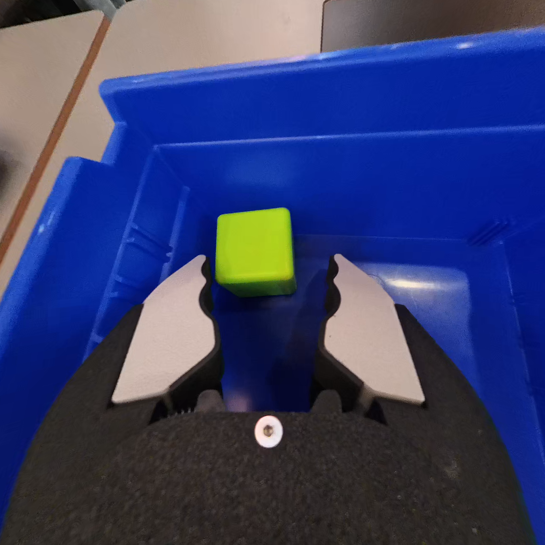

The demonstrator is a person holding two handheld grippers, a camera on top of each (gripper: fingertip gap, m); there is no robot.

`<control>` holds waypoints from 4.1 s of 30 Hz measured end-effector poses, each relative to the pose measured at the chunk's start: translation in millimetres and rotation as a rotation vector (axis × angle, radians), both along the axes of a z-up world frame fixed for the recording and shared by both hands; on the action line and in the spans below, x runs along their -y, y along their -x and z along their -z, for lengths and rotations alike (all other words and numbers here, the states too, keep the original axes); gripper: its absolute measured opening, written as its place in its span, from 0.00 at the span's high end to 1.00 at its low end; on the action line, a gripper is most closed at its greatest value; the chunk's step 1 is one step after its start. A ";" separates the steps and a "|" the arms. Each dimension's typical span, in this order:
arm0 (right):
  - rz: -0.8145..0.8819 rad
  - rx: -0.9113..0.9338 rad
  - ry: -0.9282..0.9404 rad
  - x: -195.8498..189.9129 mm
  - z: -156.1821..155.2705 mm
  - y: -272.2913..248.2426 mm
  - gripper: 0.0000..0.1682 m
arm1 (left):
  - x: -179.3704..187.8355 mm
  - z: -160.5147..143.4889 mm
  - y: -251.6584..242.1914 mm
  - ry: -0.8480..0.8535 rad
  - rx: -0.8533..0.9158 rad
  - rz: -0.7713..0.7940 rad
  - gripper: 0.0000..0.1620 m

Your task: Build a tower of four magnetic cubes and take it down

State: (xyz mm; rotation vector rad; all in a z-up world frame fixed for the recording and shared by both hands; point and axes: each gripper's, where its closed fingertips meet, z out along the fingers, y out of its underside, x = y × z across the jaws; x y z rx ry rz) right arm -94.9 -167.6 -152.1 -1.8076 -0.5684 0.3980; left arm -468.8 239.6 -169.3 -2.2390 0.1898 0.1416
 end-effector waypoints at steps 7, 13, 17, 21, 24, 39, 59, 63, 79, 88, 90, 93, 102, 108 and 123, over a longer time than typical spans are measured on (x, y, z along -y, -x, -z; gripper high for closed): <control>0.001 0.001 0.002 -0.6 0.3 0.0 0.75 | -9.8 11.6 -3.0 0.087 0.047 0.010 0.58; 0.003 -0.003 0.004 -1.2 0.3 -0.9 0.75 | -10.5 -3.0 -20.7 0.035 0.202 0.071 0.69; 0.004 -0.008 0.005 -1.3 0.1 -1.4 0.75 | 1.7 -37.6 -36.2 -0.075 0.228 0.166 0.69; 0.004 -0.009 0.004 -0.8 -0.2 -1.3 0.75 | 35.7 -90.7 -81.5 -0.240 0.234 0.427 0.69; 0.005 -0.005 0.003 -0.8 0.1 -0.8 0.75 | 80.0 -134.7 -131.8 -0.334 0.215 0.712 0.69; 0.009 0.007 -0.005 -0.7 0.2 -1.3 0.75 | 197.4 -156.8 -336.5 -0.012 0.218 1.667 0.69; 0.018 -0.029 0.002 -1.3 -2.1 -5.1 0.75 | 207.4 -113.7 -379.8 0.145 0.195 1.792 0.69; 0.019 -0.033 0.003 -1.2 -2.4 -5.5 0.75 | 202.2 -117.6 -377.2 0.039 0.172 1.662 0.56; 0.126 -0.107 -0.021 -7.9 -13.9 -26.7 0.76 | 337.1 -96.6 -255.2 -0.344 0.712 0.858 0.53; 0.164 -0.101 -0.006 -12.1 -10.7 -28.5 0.76 | 363.6 -76.1 -249.7 -0.397 0.502 0.802 0.49; 0.168 -0.104 0.000 -12.5 -9.7 -29.1 0.76 | 362.2 -68.2 -251.8 -0.362 0.482 0.815 0.50; 0.172 -0.108 -0.003 -12.2 -10.1 -30.3 0.77 | 362.7 -70.5 -252.2 -0.346 0.544 0.828 0.52; 0.167 -0.123 0.002 -11.8 -9.7 -31.4 0.77 | 364.2 -74.7 -256.7 -0.292 0.680 0.871 0.52; 0.152 -0.130 0.014 -12.4 -9.4 -29.5 0.78 | 341.5 -112.7 -264.5 -0.396 0.722 1.013 0.50; 0.125 -0.130 0.029 -12.5 -8.0 -26.1 0.78 | 195.1 -81.7 -363.9 -0.215 0.695 1.281 0.46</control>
